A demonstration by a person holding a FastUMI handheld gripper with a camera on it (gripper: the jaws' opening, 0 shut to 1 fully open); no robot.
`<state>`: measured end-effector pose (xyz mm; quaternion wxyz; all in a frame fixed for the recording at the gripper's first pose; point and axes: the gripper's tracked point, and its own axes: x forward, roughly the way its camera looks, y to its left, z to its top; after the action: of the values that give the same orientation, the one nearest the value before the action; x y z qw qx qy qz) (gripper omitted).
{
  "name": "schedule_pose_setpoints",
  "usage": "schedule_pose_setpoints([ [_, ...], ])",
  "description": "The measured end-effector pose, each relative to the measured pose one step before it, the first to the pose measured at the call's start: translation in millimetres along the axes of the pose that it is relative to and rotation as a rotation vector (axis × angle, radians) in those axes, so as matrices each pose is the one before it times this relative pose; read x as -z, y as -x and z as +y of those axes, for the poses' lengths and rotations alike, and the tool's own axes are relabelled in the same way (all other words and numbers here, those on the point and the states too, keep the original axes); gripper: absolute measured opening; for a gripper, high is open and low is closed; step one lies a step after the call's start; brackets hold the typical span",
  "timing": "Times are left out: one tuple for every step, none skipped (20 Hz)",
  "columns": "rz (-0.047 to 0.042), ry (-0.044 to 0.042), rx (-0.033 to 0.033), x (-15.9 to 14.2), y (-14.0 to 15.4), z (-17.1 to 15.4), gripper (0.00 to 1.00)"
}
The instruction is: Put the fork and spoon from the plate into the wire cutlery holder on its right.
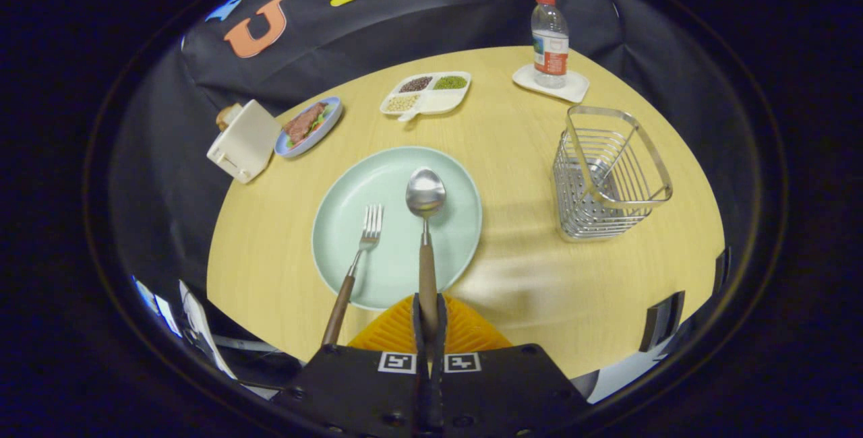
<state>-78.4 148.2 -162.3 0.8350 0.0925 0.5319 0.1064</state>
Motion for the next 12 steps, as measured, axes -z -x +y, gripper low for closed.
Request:
schedule_pose_setpoints([
  [0.001, -0.00308, -0.01411, -0.15, 4.59, 2.62, 0.0],
  [0.00349, -0.00692, -0.01617, 0.37, 5.15, 2.35, 0.0],
  [0.00104, 0.00083, -0.01432, -1.82, 6.84, 1.41, 0.0],
  [-0.00816, -0.00213, -0.00591, -4.39, 9.32, -1.93, 0.0],
  [-0.01425, -0.00368, 0.0081, -6.61, 7.96, -4.32, 0.0],
  [-0.02075, 0.00126, 0.01164, -8.43, 10.53, -6.43, 0.0],
  [-0.01409, -0.00076, 0.00402, -7.07, 9.43, -4.4, 0.0],
  [-0.01046, -0.00866, 0.00405, -7.82, 12.01, -6.32, 0.0],
  [-0.00546, -0.01312, 0.00118, -7.19, 9.3, -5.77, 0.0],
  [-0.00994, -0.01334, 0.00346, -9.73, 12.99, -10.3, 0.0],
  [-0.01678, -0.00959, 0.01593, -10.04, 9.29, -13.45, 0.0],
  [-0.01287, -0.00864, 0.02449, -6.46, 6.69, -14.13, 0.0],
])
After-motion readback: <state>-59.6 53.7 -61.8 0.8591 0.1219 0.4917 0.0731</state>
